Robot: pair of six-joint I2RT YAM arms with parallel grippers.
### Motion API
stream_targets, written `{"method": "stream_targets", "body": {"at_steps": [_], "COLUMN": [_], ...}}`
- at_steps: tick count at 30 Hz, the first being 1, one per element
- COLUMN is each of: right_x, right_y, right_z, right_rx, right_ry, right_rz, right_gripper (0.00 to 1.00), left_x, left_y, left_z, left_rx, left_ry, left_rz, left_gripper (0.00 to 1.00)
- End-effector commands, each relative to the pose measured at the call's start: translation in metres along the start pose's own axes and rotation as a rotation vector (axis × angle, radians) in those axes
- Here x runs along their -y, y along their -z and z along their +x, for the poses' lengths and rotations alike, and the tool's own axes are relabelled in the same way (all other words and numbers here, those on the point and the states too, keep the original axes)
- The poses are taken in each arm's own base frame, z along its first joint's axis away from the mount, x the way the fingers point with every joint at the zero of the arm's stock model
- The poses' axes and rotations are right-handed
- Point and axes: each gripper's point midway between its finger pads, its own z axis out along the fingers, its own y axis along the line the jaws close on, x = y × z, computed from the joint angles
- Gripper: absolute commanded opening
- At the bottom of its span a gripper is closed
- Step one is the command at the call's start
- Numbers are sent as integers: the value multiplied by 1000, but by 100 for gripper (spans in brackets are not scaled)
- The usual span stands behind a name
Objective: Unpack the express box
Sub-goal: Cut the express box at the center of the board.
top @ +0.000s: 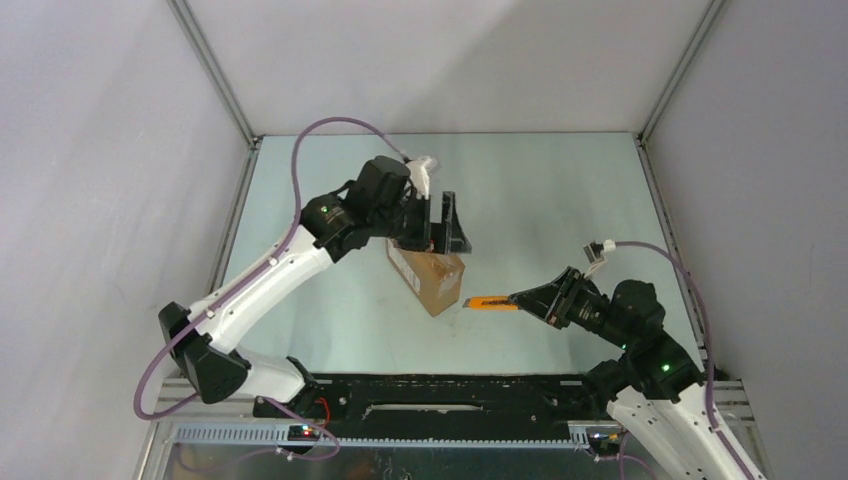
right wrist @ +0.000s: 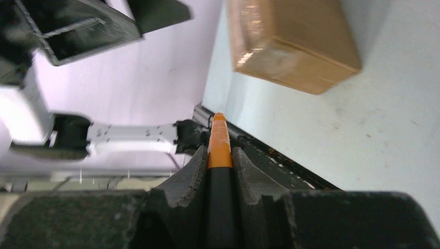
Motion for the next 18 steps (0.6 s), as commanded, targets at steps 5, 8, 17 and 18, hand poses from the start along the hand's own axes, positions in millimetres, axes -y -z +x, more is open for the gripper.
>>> {"method": "stream_targets", "body": {"at_steps": [5, 8, 17, 18], "right_x": [61, 73, 85, 86], "right_y": [-14, -17, -27, -29], "right_z": [-29, -28, -31, -32], "right_rx": [348, 399, 460, 459], "right_ry": [-251, -293, -335, -325], "right_rz": [172, 186, 159, 163], "right_gripper": [0, 0, 0, 0], "left_x": [-131, -153, -172, -171], "left_y": [33, 31, 15, 11], "left_z": [-37, -45, -46, -44], "left_rx": [208, 199, 128, 116], "left_ry": [340, 398, 517, 529], "left_rz": [-606, -606, -673, -673], "left_gripper": [97, 96, 97, 97]}}
